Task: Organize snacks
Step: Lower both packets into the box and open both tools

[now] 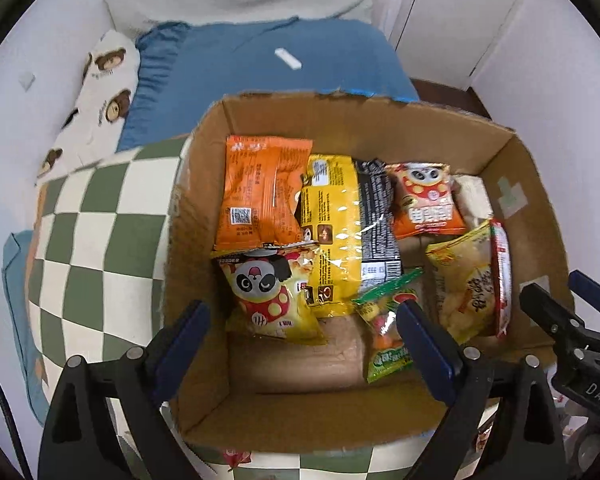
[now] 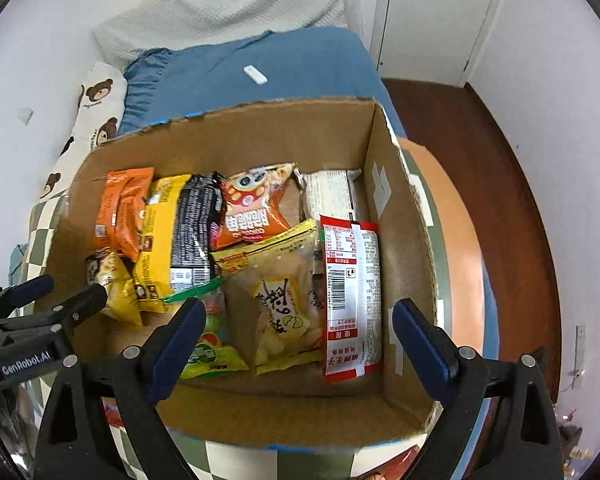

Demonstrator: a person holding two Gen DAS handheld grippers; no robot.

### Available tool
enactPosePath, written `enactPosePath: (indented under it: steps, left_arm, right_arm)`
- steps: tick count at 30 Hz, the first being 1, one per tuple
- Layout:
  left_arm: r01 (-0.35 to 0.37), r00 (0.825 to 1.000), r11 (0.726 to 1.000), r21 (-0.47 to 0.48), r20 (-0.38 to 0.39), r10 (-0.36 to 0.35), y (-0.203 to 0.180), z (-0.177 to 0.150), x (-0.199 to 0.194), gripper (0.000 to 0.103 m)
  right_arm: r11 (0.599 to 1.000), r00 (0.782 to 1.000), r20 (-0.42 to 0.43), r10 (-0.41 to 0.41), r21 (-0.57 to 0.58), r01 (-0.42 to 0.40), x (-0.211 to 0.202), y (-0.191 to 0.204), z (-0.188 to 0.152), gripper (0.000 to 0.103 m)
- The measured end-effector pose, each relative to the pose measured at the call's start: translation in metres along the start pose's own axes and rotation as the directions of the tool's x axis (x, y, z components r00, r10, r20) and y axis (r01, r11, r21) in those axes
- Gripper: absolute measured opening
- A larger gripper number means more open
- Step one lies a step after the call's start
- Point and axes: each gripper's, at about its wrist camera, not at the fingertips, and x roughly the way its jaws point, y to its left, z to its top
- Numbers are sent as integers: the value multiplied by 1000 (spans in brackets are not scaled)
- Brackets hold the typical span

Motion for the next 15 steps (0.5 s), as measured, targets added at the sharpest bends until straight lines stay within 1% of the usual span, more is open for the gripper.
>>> enactPosePath:
  steps: [5,9,15]
  left_arm:
    - [6,997,1000,7,75,-7,-6,-14,-34,96]
    - [13,993,1000,13,120,-14,-5,-24,-55,96]
    - [18,981,1000,13,195,-20,-8,-44,-92,96]
  right_arm:
    - [1000,998,60,-8,-28,10,-28,8,-11,97]
    - [999,995,103,5,-34,-2,-50,11,-23,97]
    - [999,986,168,9,-42,-2,-84,12,-43,97]
